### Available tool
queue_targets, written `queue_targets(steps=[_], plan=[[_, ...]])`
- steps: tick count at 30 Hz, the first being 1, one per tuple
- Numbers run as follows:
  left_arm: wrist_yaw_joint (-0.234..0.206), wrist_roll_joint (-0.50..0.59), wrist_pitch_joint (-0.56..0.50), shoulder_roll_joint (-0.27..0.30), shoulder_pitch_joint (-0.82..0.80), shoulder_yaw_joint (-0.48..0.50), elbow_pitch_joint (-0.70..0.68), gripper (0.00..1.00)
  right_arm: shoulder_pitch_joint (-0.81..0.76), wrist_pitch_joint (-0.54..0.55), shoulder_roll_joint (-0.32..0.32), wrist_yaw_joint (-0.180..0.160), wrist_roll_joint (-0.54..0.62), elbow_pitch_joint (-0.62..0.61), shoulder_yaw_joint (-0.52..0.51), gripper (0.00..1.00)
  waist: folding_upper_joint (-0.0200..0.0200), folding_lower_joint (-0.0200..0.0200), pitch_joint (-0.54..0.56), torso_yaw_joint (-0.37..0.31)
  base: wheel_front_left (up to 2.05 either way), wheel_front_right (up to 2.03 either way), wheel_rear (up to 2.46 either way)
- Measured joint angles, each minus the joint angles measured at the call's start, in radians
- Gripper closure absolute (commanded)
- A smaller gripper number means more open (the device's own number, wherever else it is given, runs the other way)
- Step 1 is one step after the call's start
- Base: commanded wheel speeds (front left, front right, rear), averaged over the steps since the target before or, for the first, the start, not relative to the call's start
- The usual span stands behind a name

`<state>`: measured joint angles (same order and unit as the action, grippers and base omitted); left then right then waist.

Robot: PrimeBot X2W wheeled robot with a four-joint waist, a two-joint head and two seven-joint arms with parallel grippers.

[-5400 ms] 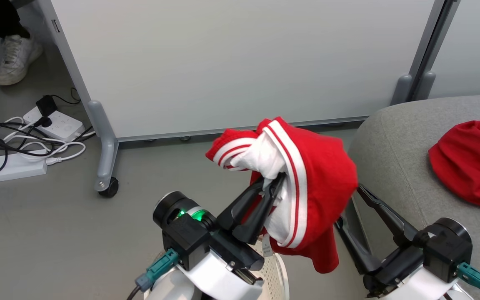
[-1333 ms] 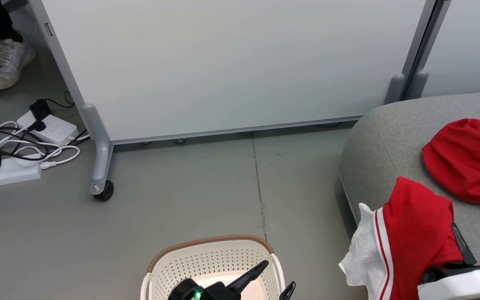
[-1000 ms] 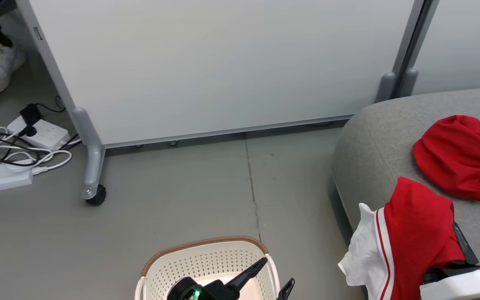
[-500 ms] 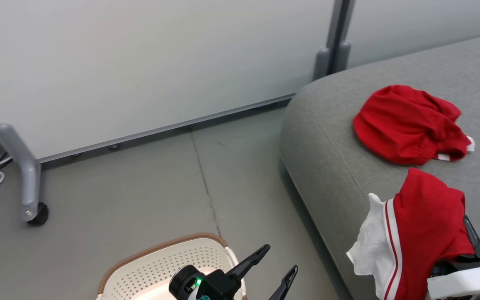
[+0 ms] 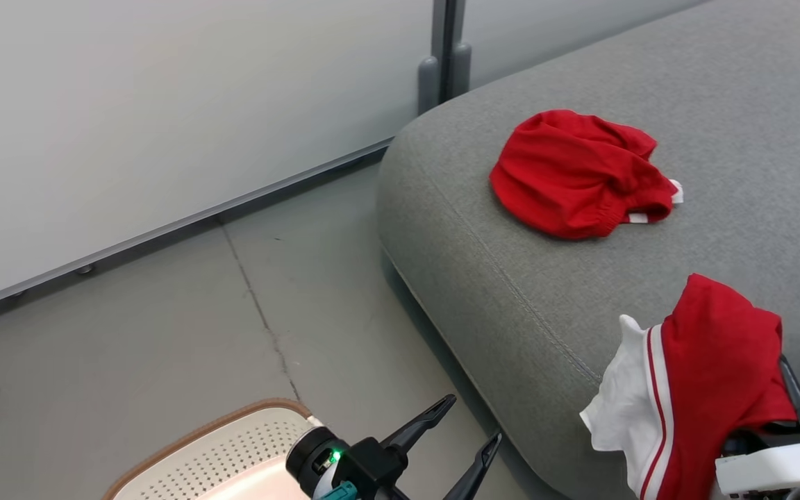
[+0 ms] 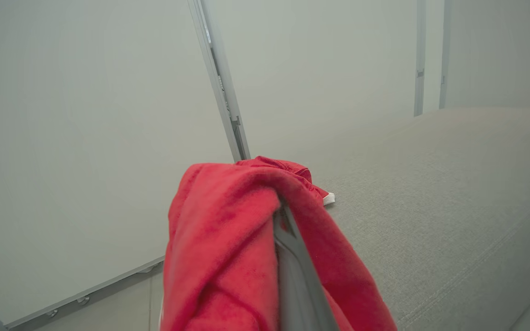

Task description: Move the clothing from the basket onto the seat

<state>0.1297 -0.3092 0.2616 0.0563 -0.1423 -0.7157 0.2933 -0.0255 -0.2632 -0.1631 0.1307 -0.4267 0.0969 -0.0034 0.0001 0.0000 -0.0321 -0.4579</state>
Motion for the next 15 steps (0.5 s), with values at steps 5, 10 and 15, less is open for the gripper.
queue_targets(steps=[5, 10, 15], plan=[[0.0, 0.0, 0.0, 0.001, -0.013, -0.017, 0.001, 0.0, -0.008, 0.0, 0.018, 0.0, -0.004, -0.006, -0.016, 1.0, 0.0, 0.0, -0.018, -0.019, 0.0, 0.0, 0.0], [0.0, -0.007, 0.0, 0.002, -0.024, -0.025, 0.001, 0.0, -0.01, 0.0, 0.032, 0.0, 0.001, -0.008, -0.026, 1.0, 0.0, 0.0, -0.022, -0.027, 0.0, 0.0, 0.0], [0.0, -0.008, 0.0, 0.003, -0.024, -0.028, 0.002, 0.0, -0.006, 0.0, 0.031, 0.0, 0.003, -0.008, -0.025, 1.0, 0.0, 0.0, -0.019, -0.026, 0.0, 0.0, 0.0]])
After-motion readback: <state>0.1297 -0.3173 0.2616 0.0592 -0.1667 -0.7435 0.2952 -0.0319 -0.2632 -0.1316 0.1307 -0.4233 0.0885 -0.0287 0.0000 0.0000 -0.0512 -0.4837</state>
